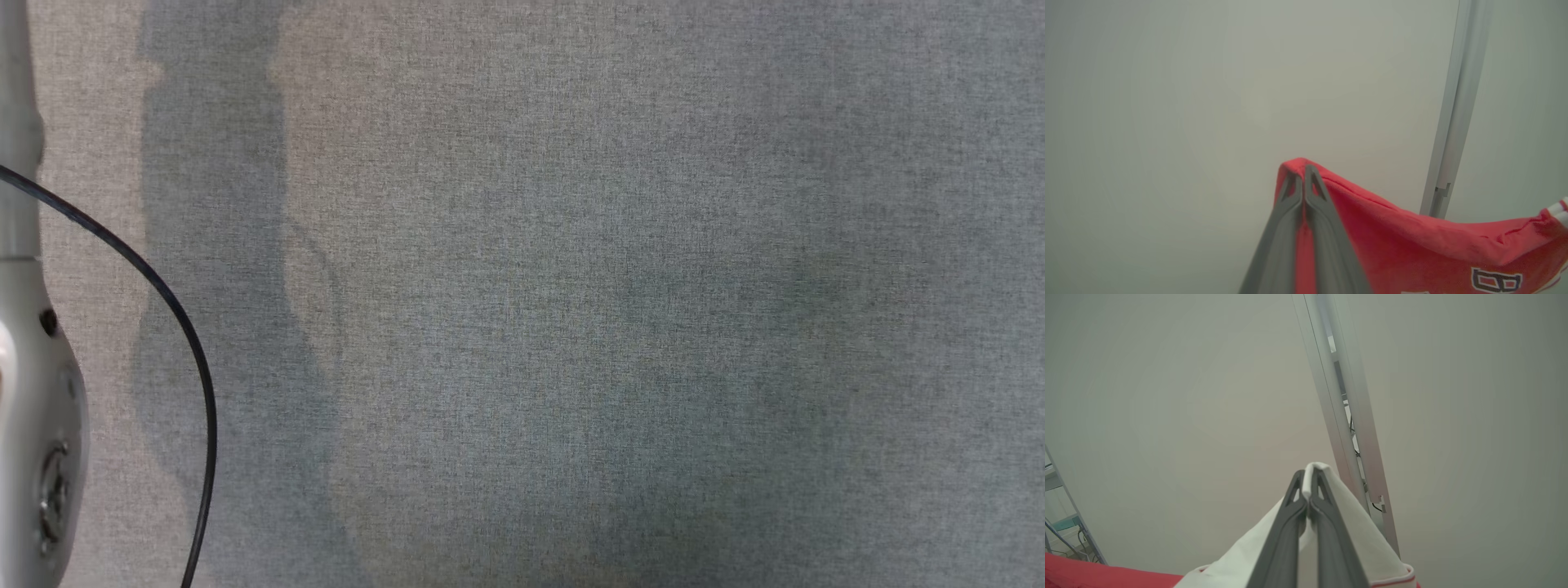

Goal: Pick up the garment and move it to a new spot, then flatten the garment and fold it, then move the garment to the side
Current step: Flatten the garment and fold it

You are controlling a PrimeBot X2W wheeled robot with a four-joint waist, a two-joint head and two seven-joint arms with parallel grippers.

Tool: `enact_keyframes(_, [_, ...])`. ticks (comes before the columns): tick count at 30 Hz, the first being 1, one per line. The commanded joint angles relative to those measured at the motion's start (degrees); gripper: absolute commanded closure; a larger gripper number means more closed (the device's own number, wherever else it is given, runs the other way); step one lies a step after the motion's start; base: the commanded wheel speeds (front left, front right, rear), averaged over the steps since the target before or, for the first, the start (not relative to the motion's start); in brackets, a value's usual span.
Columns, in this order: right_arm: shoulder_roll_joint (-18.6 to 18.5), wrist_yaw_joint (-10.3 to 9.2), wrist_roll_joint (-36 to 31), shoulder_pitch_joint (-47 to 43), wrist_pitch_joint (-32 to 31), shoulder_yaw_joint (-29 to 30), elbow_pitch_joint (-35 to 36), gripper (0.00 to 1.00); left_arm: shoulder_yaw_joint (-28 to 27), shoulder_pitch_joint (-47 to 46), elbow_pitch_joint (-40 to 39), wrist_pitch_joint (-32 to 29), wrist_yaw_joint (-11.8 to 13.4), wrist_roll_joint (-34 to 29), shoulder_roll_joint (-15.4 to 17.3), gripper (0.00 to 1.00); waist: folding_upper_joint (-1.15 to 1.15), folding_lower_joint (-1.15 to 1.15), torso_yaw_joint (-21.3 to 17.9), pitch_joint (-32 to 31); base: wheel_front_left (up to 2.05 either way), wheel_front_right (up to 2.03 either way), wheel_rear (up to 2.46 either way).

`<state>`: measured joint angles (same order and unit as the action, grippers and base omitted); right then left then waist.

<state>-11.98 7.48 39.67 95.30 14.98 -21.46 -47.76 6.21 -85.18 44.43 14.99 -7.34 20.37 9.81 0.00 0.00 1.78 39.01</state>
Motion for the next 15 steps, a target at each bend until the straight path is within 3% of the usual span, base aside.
enact_keyframes(1, [-0.2, 0.04, 0.5, -1.1, 0.3, -0.3, 0.4, 1.00, 0.3, 0.8, -0.6, 0.2, -0.2, 0.4, 0.4, 1.00, 0.00, 0.00, 0.0, 0.1, 0.00, 0.00, 0.00])
enact_keyframes(15, [-0.4, 0.04, 10.1, -18.0, 0.3, -5.0, 2.8, 1.00, 8.3, 16.9, -4.3, 0.2, -0.2, 2.1, 3.7, 1.00, 0.00, 0.00, -1.1, -5.4, 0.00, 0.00, 0.00])
